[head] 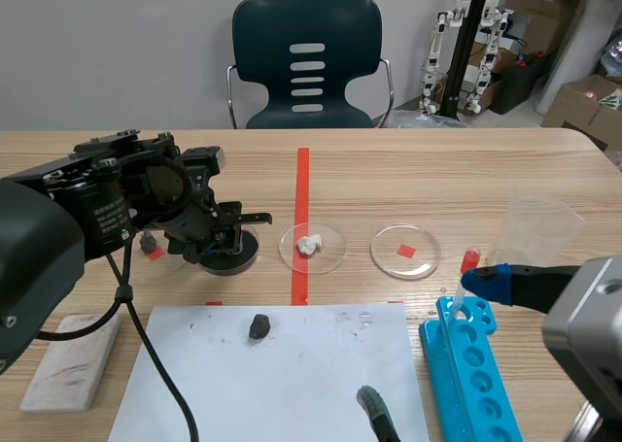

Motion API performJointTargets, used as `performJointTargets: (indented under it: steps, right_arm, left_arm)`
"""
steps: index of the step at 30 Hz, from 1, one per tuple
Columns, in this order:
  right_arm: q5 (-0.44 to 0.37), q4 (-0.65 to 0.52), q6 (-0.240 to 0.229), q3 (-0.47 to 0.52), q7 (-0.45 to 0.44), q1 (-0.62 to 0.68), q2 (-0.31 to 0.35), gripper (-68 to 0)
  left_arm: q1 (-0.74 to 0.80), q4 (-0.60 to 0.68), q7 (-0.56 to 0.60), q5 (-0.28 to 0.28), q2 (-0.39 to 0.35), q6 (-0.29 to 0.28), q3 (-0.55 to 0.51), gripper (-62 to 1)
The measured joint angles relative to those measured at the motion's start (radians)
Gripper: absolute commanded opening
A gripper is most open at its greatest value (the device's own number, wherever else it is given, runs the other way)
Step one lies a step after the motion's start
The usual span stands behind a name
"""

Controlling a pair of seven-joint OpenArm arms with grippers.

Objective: Lower the mineral onto the iron filings and hold still

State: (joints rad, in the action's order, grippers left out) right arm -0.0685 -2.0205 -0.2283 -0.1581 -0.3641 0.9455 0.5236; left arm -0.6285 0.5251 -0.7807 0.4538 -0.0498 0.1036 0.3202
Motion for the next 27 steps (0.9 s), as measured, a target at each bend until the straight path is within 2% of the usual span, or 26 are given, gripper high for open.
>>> performJointTargets:
  steps: [18,23,27]
  right_arm:
    - [0.0,0.0,0.0,0.0,0.0,0.0,0.0,0.4]
    - [0.0,0.0,0.0,0.0,0.0,0.0,0.0,0.4]
    - [0.0,0.0,0.0,0.0,0.0,0.0,0.0,0.4]
  left_arm:
    - [0.005,0.0,0.039,0.004,-0.007,0.0,0.0,-50.9]
    - [0.039,0.013,0.129,0.148,-0.071,-0.014,0.0,-50.9]
    - [0.123,0.116,0.185,0.236,-0.172,-0.109,0.0,-50.9]
